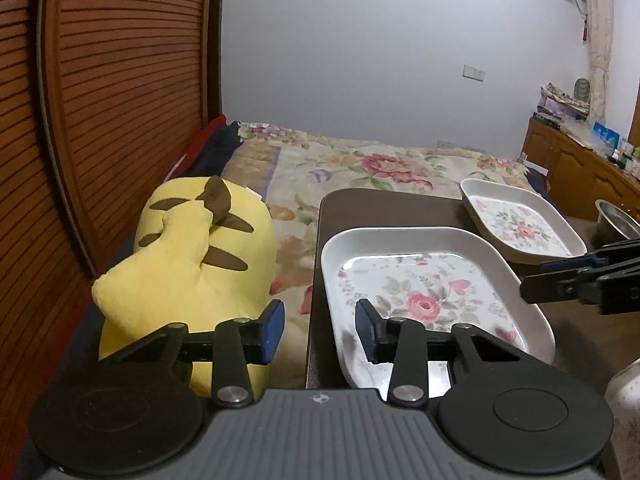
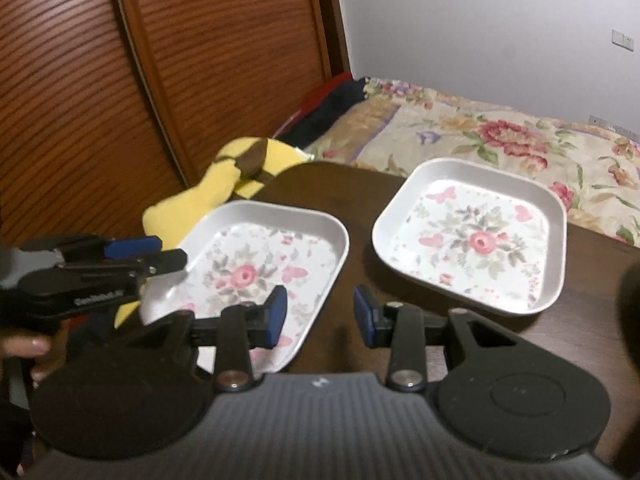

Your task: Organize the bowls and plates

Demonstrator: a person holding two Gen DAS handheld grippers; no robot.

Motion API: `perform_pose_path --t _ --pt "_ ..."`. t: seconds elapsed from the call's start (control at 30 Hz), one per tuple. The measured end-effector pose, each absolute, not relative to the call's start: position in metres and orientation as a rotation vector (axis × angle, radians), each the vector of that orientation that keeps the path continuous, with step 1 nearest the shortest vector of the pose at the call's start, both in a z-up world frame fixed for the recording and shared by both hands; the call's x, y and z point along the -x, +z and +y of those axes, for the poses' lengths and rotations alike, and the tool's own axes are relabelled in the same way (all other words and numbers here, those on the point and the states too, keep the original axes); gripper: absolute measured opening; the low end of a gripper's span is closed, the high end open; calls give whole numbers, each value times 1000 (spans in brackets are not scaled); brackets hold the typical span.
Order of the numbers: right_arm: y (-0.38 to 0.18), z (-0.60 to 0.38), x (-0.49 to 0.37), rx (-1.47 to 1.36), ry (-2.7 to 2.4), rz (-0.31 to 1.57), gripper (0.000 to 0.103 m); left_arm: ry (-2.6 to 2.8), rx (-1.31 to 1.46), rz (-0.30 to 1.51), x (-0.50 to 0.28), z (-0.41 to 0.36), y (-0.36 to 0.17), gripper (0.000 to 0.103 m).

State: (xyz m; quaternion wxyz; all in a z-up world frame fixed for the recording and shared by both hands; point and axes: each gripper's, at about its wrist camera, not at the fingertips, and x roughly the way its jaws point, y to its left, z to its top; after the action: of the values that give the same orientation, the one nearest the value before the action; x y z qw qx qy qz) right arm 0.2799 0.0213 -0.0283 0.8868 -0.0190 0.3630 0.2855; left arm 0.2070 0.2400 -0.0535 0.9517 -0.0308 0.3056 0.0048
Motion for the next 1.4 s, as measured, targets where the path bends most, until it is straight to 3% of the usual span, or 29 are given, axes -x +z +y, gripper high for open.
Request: perform_pose_path --t 0.2,0.3,0.67,0.97,1.4 --pt "-37 28 -288 48 596 787 37 -3 75 624 -210 242 -56 30" --pt "-39 29 -290 47 598 801 31 -9 76 629 -210 241 -58 26" --pt "-43 32 -292 46 608 819 26 -12 77 636 -208 239 -61 23" --pt "-44 35 -294 49 619 819 21 -30 75 640 -206 233 -61 13" --pt "-45 32 -293 27 626 825 15 -35 90 643 -205 233 -61 12"
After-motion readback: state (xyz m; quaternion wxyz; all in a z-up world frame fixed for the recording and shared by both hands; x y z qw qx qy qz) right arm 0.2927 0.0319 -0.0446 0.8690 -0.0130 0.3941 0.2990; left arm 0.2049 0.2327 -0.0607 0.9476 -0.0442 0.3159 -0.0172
